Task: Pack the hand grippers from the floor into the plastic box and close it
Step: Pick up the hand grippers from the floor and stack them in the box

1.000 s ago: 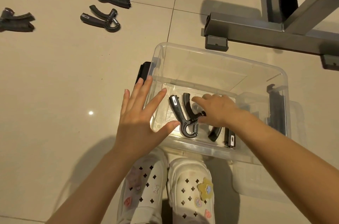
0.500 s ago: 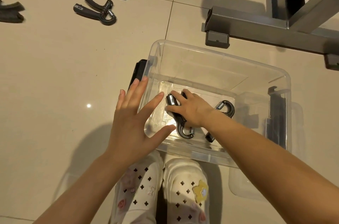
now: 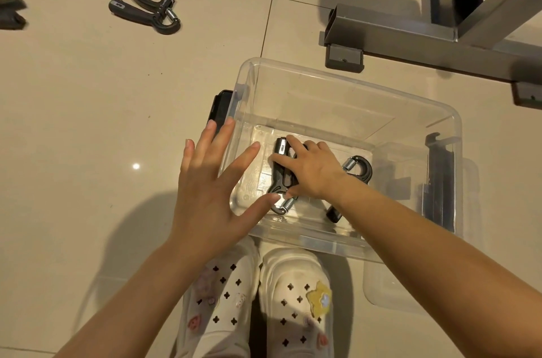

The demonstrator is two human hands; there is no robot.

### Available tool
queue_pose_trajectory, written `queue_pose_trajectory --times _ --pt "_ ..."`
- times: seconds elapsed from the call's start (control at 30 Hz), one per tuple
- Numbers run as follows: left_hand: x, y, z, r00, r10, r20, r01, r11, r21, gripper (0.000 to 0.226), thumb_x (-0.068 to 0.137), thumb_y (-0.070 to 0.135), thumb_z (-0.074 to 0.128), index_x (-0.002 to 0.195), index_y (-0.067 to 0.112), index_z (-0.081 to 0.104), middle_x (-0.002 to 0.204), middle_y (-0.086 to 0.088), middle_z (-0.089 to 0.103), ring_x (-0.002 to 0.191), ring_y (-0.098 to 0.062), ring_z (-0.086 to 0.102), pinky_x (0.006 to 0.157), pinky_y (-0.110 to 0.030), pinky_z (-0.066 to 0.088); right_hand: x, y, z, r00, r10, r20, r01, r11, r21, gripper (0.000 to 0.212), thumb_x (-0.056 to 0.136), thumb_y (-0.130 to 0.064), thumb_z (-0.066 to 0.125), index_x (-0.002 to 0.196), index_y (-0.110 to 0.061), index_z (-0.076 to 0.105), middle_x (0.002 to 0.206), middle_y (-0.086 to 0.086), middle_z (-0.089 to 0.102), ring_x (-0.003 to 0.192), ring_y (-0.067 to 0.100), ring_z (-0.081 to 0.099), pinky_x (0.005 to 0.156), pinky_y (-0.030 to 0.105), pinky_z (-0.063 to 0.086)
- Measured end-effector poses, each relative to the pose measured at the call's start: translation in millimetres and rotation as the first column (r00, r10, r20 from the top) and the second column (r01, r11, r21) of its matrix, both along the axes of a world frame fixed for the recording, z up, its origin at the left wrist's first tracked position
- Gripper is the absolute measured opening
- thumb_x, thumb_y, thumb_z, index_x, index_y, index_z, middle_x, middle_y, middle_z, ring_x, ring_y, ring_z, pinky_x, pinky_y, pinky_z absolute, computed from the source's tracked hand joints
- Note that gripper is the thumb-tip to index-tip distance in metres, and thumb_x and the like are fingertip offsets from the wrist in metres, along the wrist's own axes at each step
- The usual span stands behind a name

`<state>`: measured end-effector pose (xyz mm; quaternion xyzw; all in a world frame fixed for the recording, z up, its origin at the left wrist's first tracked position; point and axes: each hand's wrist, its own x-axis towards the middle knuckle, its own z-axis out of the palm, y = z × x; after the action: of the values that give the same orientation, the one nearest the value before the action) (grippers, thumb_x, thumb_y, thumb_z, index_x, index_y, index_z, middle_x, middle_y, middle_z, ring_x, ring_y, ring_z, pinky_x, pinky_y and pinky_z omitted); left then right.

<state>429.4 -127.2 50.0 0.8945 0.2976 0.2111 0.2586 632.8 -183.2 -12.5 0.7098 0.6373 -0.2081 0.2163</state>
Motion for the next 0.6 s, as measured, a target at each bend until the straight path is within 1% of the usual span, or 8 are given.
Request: queue_pose_trajectory --times 0.17,0.23,0.3,0.4,0.47,0.53,0.57,0.6 --pt "-0.9 -0.2 0.1 1.0 -0.001 0.006 0.001 1.0 0.0 0.063 0.083 0.06 0.052 0.132 0.019 0.052 0.153 -0.009 0.026 0.145 -0.028 0.012 0.115 -0.055 0.01 19.9 -11.2 3.7 0.996 0.064 0.058 -0.06 0.996 -0.071 0.083 0.079 -0.058 0.063 0.145 -0.041 0.016 0.157 0.009 0.003 0.135 0.037 0.027 0.11 0.049 0.024" --pt "-0.7 -0.3 1.1 1.0 0.0 -0.001 0.0 1.0 -0.006 0.064 0.083 0.061 0.052 0.132 0.02 0.053 0.153 -0.009 0.026 0.145 -0.027 0.012 0.115 -0.055 0.01 29.4 -15.0 6.7 0.997 0.041 0.06 -0.035 0.994 -0.1 0.084 0.079 -0.059 0.063 0.146 -0.042 0.014 0.158 0.008 0.001 0.136 0.036 0.026 0.11 0.049 0.025" --pt "-0.5 0.0 2.0 1.0 0.006 -0.012 -0.006 1.0 -0.015 0.066 0.082 0.062 0.051 0.132 0.02 0.053 0.154 -0.008 0.025 0.145 -0.026 0.012 0.115 -0.054 0.01 39.0 -20.7 8.9 0.999 -0.019 0.035 0.022 0.996 -0.091 0.084 0.08 -0.057 0.063 0.146 -0.043 0.013 0.158 0.006 0.001 0.137 0.034 0.025 0.11 0.049 0.025" --pt "-0.6 0.0 2.8 1.0 0.005 -0.013 -0.006 1.0 -0.023 0.067 0.082 0.063 0.05 0.133 0.02 0.053 0.154 -0.007 0.024 0.145 -0.025 0.011 0.116 -0.051 0.008 42.5 -28.6 11.1 0.999 -0.033 0.031 0.035 0.997 -0.068 0.084 0.083 -0.051 0.062 0.147 -0.044 0.008 0.158 0.005 -0.001 0.136 0.034 0.027 0.108 0.046 0.029" --pt "-0.4 -0.2 3.1 1.0 0.005 -0.015 -0.005 0.999 -0.032 0.067 0.082 0.065 0.048 0.133 0.021 0.053 0.154 -0.006 0.024 0.146 -0.024 0.011 0.116 -0.05 0.008 43.3 -35.0 10.8 0.995 -0.09 0.031 0.092 0.994 -0.059 0.087 0.085 -0.042 0.063 0.148 -0.04 0.004 0.157 0.008 0.007 0.126 0.034 0.041 0.1 0.043 0.039" --pt "-0.2 -0.1 3.5 1.0 0.013 -0.024 -0.014 0.999 -0.039 0.068 0.082 0.066 0.047 0.133 0.022 0.053 0.155 -0.005 0.024 0.146 -0.023 0.011 0.117 -0.048 0.007 48.5 -45.1 13.3 0.973 -0.229 0.032 0.231 0.969 -0.084 0.088 0.085 -0.034 0.063 0.15 -0.033 0.003 0.148 0.011 0.028 0.109 0.033 0.055 0.084 0.039 0.048" --pt "0.0 -0.3 3.7 0.999 0.018 -0.029 -0.019 0.999 -0.039 0.068 0.082 0.066 0.047 0.133 0.022 0.053 0.155 -0.005 0.023 0.146 -0.023 0.011 0.117 -0.048 0.007 52.1 -51.8 14.9 0.957 -0.286 0.051 0.29 0.951 -0.106 0.085 0.086 -0.033 0.063 0.149 -0.028 0.007 0.142 0.011 0.036 0.108 0.032 0.055 0.082 0.038 0.047" --pt "0.0 -0.6 3.9 0.999 0.022 -0.034 -0.023 0.999 -0.04 0.068 0.082 0.066 0.046 0.133 0.022 0.053 0.155 -0.005 0.023 0.146 -0.023 0.011 0.117 -0.049 0.007 55.3 -58.8 16.0 0.95 -0.3 0.087 0.31 0.941 -0.135 0.078 0.087 -0.034 0.061 0.148 -0.024 0.014 0.14 0.01 0.039 0.113 0.033 0.051 0.085 0.039 0.045"
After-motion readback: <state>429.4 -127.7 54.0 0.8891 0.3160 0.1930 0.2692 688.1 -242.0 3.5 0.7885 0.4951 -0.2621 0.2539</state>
